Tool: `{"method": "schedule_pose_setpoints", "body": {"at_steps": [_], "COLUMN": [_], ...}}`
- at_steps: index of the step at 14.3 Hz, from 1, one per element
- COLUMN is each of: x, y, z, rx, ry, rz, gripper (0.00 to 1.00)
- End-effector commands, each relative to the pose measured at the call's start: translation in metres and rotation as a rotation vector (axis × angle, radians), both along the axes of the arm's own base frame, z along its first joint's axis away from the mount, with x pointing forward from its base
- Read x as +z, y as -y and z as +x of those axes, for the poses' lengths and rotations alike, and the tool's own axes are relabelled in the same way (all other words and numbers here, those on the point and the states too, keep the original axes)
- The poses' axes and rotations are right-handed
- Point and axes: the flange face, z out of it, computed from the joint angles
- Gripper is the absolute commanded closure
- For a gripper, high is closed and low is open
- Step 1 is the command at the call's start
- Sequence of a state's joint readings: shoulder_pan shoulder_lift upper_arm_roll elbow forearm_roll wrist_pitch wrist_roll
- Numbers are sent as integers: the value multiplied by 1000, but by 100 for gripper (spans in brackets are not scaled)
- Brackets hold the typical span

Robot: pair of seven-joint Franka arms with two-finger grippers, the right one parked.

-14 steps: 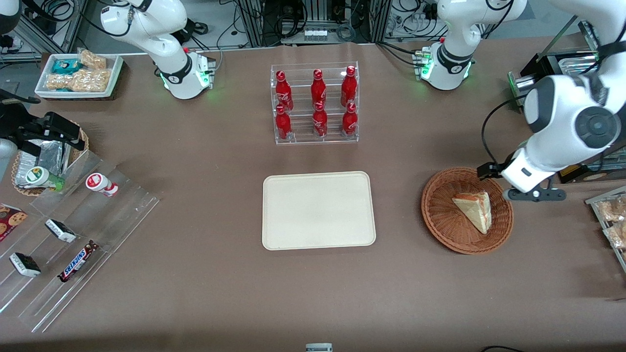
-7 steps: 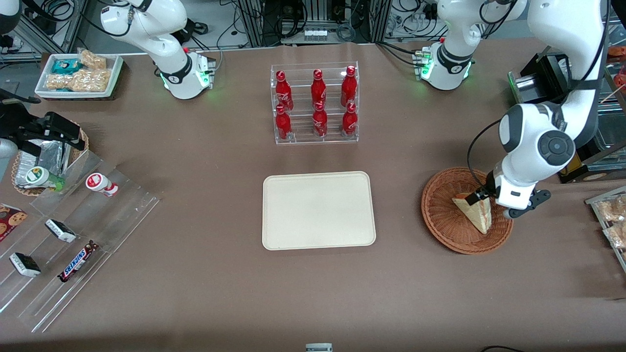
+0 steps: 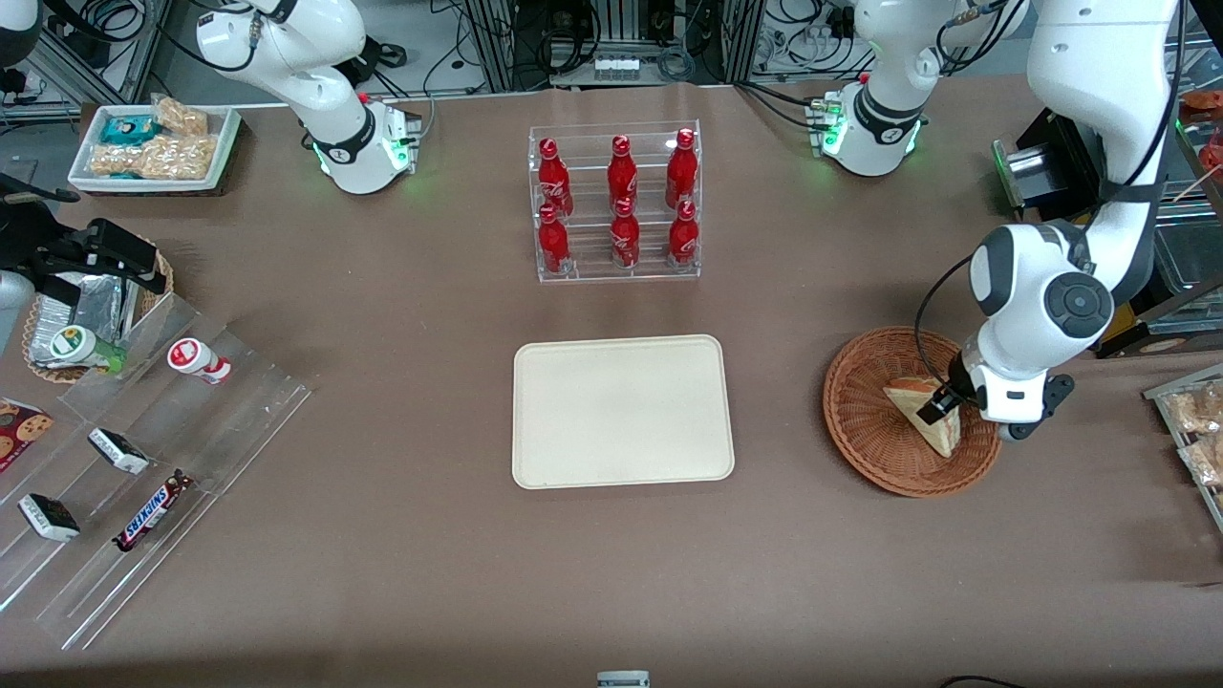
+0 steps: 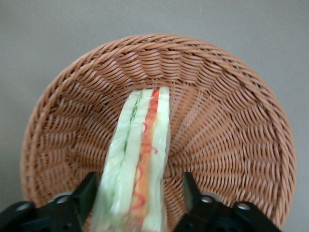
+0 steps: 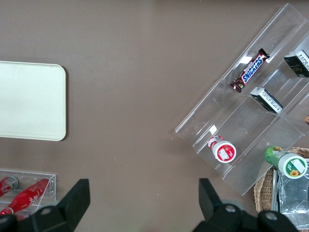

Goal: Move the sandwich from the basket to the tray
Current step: 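Lower the left gripper and close it on the wrapped sandwich, then lift the sandwich and carry it over the cream tray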

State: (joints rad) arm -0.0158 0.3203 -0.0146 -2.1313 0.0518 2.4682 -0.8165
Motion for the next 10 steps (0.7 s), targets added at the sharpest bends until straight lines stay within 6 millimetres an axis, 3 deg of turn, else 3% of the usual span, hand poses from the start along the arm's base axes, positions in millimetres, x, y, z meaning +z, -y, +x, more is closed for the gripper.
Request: {"method": "schedule_pose_setpoints", "body": {"at_steps": [1, 4, 7, 10], "x": [-6, 31, 66, 73], "y": [0, 15, 86, 171], "z": [4, 15, 35, 27], "rx": [32, 7, -84, -227], "ry": [6, -24, -92, -79], "rz": [-2, 5, 8, 5], "gripper": [96, 97, 97, 97]}}
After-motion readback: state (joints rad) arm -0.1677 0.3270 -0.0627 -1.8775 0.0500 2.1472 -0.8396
